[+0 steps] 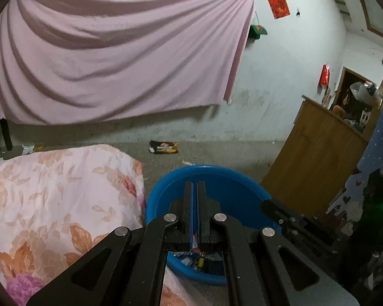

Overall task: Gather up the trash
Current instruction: 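Open the left tool to drop the clip while the right tool drops the pen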

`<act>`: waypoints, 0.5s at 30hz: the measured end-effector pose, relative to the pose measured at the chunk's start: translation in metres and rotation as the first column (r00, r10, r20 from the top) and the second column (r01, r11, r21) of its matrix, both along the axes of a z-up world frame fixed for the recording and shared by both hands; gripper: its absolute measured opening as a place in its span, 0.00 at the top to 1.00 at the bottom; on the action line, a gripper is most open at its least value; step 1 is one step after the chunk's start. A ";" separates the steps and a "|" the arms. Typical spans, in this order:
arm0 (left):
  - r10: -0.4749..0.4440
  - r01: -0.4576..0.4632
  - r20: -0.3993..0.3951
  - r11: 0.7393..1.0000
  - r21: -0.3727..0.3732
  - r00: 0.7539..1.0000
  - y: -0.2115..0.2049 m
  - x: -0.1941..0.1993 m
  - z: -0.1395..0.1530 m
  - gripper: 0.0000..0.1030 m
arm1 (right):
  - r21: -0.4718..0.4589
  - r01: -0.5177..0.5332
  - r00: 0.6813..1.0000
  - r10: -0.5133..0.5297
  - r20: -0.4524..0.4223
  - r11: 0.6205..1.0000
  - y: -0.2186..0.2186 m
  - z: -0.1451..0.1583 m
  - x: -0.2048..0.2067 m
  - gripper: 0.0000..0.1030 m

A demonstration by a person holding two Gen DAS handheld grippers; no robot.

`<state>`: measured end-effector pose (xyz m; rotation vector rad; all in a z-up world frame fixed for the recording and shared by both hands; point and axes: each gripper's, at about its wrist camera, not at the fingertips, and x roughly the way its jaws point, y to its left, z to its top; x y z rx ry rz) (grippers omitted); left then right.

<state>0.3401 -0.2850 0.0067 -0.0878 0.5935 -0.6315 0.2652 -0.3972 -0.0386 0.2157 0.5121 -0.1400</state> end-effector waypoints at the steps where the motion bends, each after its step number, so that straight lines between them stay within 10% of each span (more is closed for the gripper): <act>1: -0.001 0.001 -0.005 1.000 0.006 1.000 0.000 0.000 -0.001 0.99 | 0.005 0.002 1.000 -0.002 -0.001 1.000 -0.002 0.000 0.000 0.94; 15: 0.032 -0.033 0.004 0.999 0.044 0.999 0.016 -0.014 0.015 0.64 | 0.033 0.022 0.999 -0.023 0.032 0.999 -0.010 0.011 -0.001 0.75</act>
